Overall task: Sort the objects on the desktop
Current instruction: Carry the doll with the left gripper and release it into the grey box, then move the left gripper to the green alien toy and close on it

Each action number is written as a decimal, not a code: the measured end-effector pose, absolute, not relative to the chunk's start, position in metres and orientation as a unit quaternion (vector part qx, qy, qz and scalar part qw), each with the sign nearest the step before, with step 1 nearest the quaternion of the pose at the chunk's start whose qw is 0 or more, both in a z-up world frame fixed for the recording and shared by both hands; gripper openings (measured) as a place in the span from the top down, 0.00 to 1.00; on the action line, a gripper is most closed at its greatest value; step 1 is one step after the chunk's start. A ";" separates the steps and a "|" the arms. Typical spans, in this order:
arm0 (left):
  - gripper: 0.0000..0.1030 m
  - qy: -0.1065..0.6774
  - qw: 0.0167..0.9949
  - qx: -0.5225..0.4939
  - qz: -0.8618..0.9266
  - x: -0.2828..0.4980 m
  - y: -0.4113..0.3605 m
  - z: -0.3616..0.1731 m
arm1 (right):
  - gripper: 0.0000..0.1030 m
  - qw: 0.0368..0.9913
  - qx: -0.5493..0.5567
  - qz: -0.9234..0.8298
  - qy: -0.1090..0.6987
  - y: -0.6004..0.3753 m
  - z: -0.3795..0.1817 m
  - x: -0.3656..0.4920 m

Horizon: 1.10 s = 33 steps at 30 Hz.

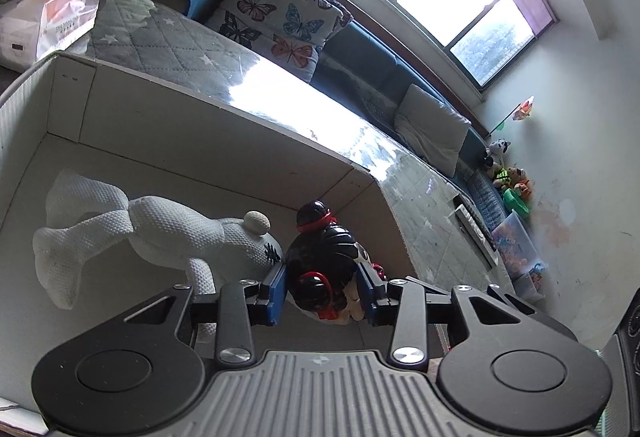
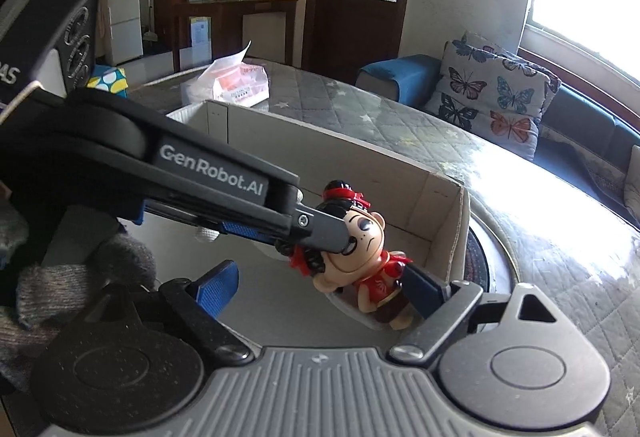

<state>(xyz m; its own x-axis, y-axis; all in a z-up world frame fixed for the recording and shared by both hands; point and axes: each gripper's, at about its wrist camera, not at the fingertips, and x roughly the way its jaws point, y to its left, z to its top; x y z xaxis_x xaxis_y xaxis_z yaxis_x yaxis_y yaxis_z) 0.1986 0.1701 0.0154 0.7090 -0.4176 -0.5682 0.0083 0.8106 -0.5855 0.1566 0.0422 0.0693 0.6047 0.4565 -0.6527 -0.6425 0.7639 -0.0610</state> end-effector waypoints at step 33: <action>0.62 0.330 0.901 -0.253 -0.120 0.138 0.144 0.047 | 0.00 0.907 -0.085 0.322 0.256 -0.028 0.096 0.087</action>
<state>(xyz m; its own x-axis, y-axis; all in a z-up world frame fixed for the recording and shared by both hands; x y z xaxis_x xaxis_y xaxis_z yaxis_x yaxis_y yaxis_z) 0.1383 0.1441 0.0472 0.7534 -0.3840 -0.5338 0.0495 0.8426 -0.5363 0.0868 -0.0284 0.0958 0.6609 0.5420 -0.5191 -0.6285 0.7777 0.0117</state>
